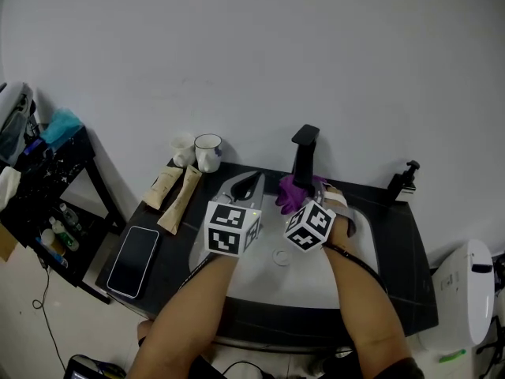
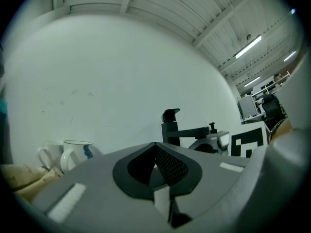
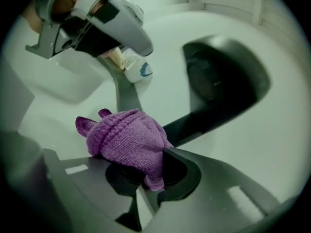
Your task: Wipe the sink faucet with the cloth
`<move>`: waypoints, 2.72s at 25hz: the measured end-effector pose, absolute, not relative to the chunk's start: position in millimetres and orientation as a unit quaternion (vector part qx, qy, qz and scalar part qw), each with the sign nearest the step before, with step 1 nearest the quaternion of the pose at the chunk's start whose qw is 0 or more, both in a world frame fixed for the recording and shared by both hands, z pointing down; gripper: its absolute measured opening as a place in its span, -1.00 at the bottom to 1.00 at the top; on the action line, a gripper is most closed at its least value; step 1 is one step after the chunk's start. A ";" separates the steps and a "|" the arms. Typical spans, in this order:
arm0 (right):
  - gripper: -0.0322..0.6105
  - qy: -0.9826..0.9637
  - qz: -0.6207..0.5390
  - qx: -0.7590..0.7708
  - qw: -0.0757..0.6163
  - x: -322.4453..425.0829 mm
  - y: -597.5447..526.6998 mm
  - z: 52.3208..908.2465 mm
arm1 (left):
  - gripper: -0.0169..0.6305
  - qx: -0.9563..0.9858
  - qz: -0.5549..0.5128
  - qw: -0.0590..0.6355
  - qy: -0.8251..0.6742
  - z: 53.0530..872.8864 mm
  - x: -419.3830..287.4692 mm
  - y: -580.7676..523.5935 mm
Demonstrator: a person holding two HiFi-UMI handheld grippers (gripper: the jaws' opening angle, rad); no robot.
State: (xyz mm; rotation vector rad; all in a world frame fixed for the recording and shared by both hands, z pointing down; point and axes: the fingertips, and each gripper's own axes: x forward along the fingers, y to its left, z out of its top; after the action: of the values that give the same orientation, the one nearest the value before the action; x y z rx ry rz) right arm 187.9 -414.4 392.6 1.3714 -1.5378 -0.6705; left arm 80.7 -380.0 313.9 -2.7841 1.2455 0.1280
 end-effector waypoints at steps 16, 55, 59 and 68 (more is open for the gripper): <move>-0.73 -0.683 -0.199 0.497 0.496 245.8 -403.7 346.3 | -0.90 -0.918 0.047 0.043 0.392 313.5 87.8 -377.1; -0.73 -0.676 -0.166 0.621 0.360 235.9 -409.3 389.5 | -0.90 -0.908 0.067 0.064 0.408 298.6 77.4 -384.8; -0.73 -0.724 0.019 0.666 0.178 215.2 -392.4 372.2 | -0.90 -0.891 0.082 0.075 0.440 287.8 56.9 -387.0; -0.73 -0.729 0.338 0.576 -0.153 105.8 -387.1 396.3 | -0.90 -0.838 0.153 0.098 0.515 242.2 -13.9 -368.3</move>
State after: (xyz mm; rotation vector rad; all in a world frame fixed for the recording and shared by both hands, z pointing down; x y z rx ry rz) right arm 105.8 -387.1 396.3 2.0093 -2.5432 1.1779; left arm -13.9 -368.3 242.2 -2.4794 1.5239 0.4542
